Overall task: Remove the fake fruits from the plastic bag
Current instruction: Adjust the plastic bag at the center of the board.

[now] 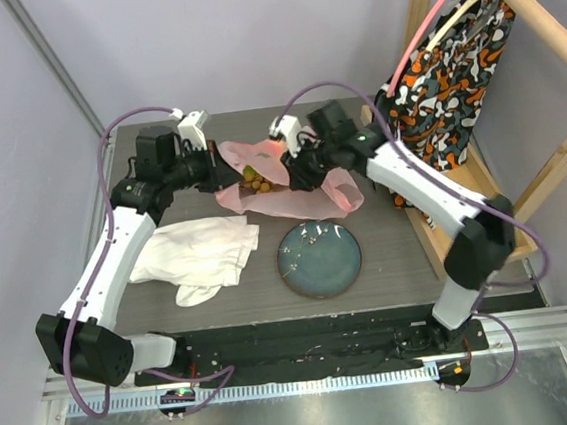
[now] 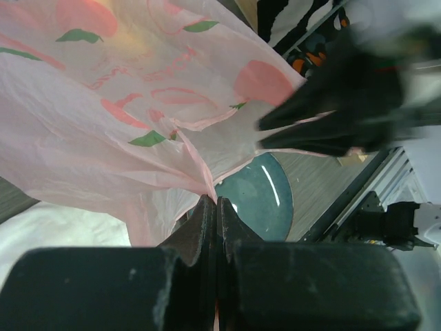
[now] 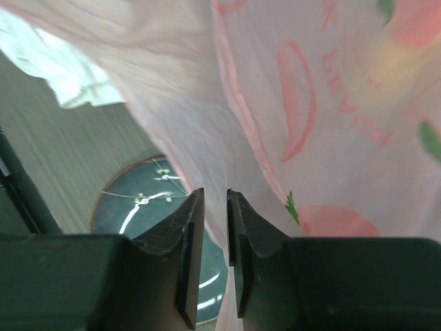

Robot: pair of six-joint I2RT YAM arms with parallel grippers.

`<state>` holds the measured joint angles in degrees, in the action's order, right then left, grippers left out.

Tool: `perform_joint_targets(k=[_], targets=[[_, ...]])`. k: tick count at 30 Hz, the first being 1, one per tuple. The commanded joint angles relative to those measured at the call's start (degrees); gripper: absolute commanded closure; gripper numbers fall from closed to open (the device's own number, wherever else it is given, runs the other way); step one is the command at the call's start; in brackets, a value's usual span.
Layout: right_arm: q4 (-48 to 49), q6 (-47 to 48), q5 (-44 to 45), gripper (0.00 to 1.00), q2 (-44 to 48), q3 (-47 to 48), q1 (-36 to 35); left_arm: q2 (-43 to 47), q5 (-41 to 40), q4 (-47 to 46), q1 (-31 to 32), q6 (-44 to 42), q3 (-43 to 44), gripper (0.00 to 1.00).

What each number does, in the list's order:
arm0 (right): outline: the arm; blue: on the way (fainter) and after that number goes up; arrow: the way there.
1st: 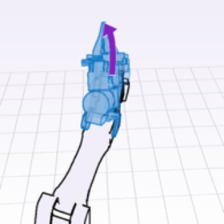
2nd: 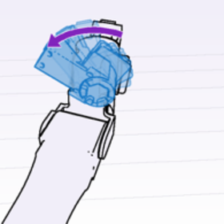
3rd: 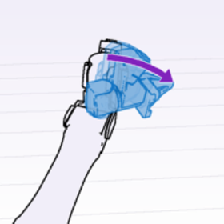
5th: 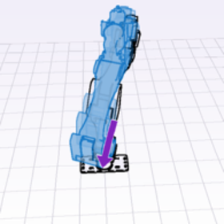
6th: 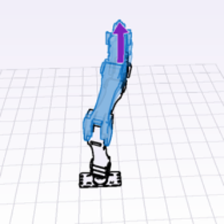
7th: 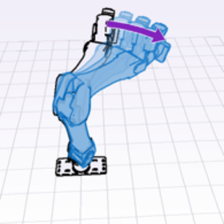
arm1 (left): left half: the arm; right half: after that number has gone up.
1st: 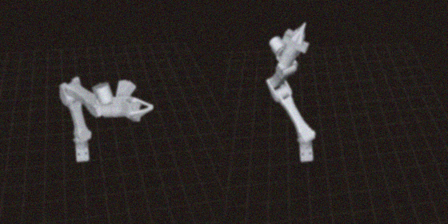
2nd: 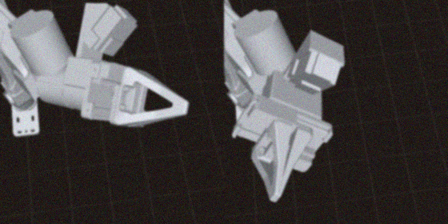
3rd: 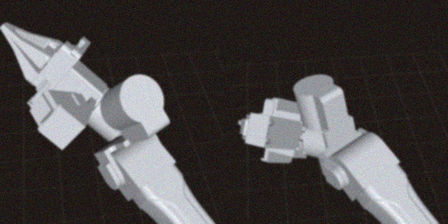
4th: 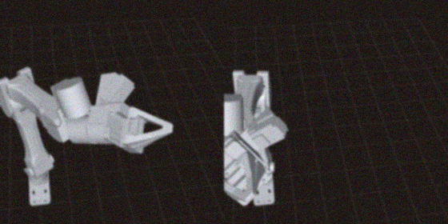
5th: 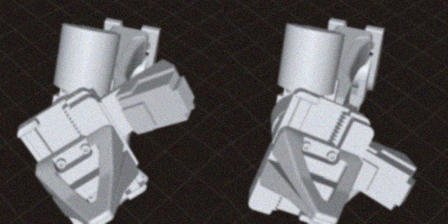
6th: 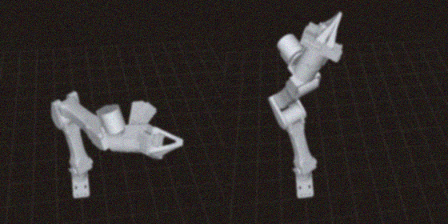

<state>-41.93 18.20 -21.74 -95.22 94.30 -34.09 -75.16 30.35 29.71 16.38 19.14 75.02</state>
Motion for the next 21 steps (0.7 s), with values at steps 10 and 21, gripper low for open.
perform_joint_targets(k=[10,21], targets=[[7.3,-2.1,-0.2,0.83,-5.4,-0.2,-1.9,-3.3,4.4,-6.5,-2.3,8.9,4.4,1.0],[24.5,-0.6,35.3,0.92,-20.1,4.7,0.4,-1.8,14.6,-10.0,-4.5,11.5,2.4,1.0]])
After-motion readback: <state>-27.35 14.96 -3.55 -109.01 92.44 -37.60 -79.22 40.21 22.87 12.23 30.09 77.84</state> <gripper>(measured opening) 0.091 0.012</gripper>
